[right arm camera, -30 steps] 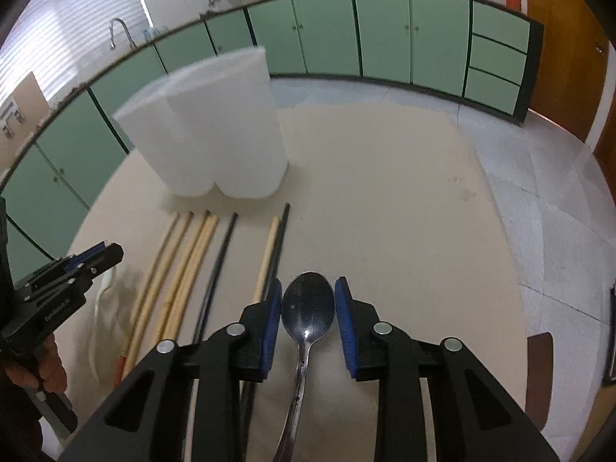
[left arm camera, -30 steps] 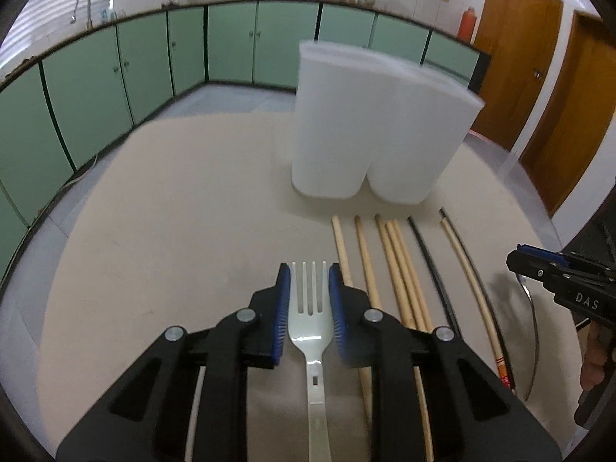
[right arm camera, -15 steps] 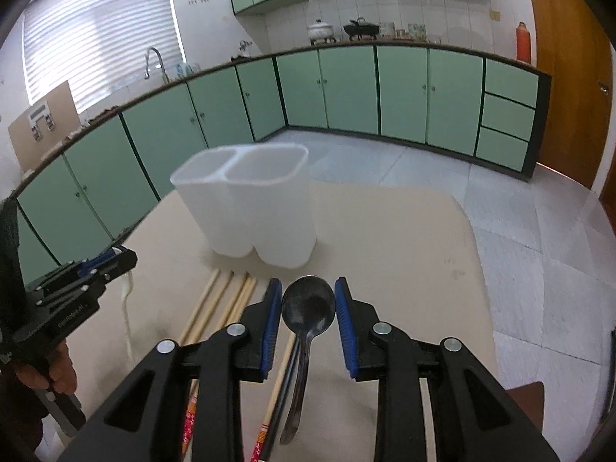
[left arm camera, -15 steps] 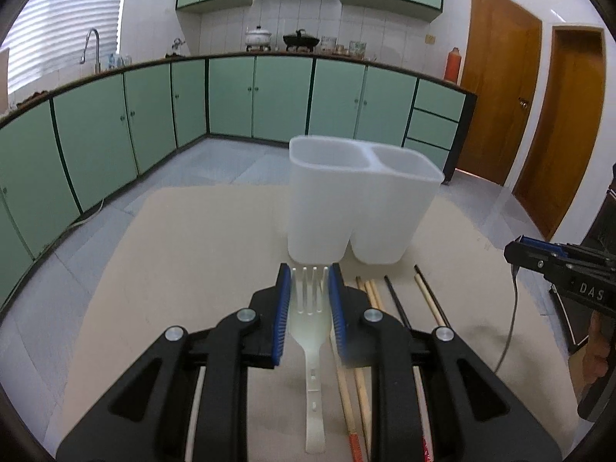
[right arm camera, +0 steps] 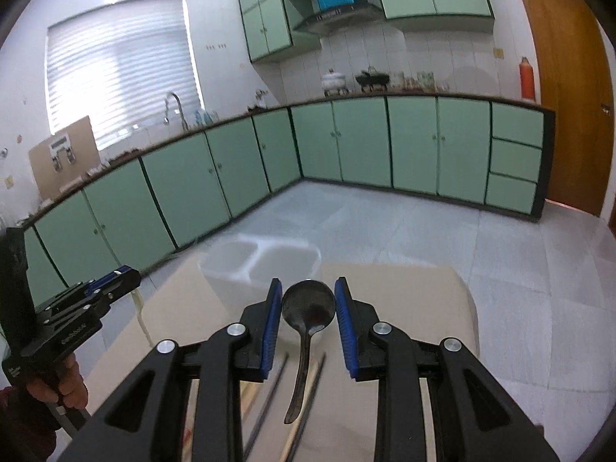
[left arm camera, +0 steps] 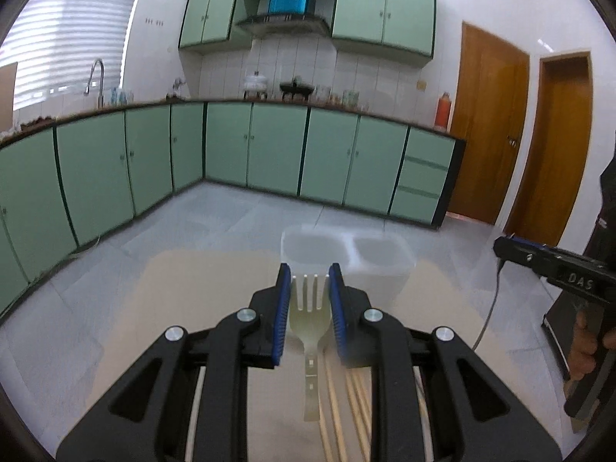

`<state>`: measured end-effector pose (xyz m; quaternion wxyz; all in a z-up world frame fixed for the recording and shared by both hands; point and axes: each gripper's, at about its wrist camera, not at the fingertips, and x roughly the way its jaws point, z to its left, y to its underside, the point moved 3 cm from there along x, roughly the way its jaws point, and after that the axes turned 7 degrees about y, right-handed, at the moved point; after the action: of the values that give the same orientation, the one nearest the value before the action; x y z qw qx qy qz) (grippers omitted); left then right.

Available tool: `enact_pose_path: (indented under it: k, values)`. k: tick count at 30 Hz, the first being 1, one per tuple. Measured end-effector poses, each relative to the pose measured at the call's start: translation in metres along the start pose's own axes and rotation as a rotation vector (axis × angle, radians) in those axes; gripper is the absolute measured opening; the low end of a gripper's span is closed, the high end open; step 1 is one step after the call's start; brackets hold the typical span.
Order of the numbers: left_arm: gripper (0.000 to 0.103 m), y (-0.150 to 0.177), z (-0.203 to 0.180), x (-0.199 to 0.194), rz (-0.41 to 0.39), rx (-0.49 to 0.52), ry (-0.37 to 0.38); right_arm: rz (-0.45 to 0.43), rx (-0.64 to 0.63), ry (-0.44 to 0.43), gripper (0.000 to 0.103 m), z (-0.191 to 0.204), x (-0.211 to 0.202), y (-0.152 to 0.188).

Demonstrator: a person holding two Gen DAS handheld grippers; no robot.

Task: Organize utensils
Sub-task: 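Lift the fork with the left tool while the right tool carries the spoon over the holder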

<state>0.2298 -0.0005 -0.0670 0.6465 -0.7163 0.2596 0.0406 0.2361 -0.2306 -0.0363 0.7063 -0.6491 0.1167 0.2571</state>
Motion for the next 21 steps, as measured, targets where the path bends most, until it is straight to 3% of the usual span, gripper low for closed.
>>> enact_pose_path:
  k: [9,14,21]
  values:
    - [0.019,-0.091,-0.020,0.017,-0.182,0.039,0.059,-0.144,-0.043,-0.028,0.028,0.016,0.025,-0.088]
    - [0.019,-0.105,-0.022,0.064,-0.166,0.047,0.055,-0.139,-0.047,-0.015,0.028,0.019,0.064,-0.103]
    - [0.019,-0.081,-0.005,0.116,-0.070,0.017,0.038,-0.089,-0.046,0.025,0.028,0.016,0.107,-0.082]
